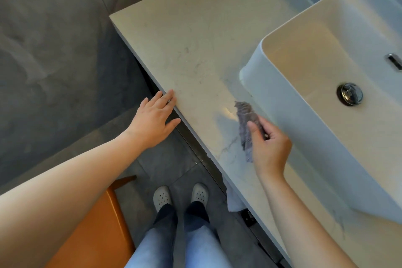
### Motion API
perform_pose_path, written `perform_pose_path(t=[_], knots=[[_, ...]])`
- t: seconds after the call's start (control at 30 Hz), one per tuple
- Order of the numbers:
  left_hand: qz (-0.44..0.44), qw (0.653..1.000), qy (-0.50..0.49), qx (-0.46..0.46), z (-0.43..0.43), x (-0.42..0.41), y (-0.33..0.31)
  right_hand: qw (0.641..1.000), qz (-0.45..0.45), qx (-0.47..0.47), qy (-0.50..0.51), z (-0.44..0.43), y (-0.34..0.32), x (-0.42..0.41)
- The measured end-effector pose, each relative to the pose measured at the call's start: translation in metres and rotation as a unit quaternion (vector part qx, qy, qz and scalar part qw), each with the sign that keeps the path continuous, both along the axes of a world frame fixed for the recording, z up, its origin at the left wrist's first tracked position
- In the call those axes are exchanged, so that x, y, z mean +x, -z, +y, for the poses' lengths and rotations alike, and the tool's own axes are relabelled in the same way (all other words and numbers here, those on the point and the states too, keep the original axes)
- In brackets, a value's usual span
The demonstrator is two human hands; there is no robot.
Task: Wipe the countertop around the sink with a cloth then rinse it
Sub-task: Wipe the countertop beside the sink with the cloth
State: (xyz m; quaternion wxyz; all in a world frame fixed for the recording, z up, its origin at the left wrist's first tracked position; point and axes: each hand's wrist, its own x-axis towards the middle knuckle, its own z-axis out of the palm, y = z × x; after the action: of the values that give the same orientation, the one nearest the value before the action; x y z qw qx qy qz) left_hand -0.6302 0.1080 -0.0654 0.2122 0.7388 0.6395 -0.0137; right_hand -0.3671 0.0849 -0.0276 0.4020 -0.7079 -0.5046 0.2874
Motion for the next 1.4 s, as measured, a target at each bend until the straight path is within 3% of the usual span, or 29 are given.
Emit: perform_pose_path(t=[0.17,0.33,0.53,0.9,1.13,1.4], knots=[[0.001,1.000,-0.007,0.000,-0.001,0.003,0.001,0.989,-0.142,0.020,0.036,0.036,0.013,0.029],[-0.003,1.000,-0.014,0.005,-0.001,0.003,0.003,0.975,-0.222,0.014,-0.023,0.045,0.040,0.021],[-0.018,1.000,-0.015,0.008,-0.003,0.003,0.007,0.976,-0.212,0.051,0.019,0.057,0.053,0.003],[-0.019,1.000,-0.009,0.008,-0.003,0.000,0.011,0.972,-0.217,0.078,-0.035,0.070,0.054,0.008],[-0.021,1.000,-0.012,0.012,-0.004,0.001,0.010,0.978,-0.193,0.013,-0.080,0.073,0.052,-0.009],[-0.032,0.999,0.000,-0.009,0.001,-0.010,0.006,0.974,-0.127,-0.020,-0.186,-0.013,0.039,-0.048]])
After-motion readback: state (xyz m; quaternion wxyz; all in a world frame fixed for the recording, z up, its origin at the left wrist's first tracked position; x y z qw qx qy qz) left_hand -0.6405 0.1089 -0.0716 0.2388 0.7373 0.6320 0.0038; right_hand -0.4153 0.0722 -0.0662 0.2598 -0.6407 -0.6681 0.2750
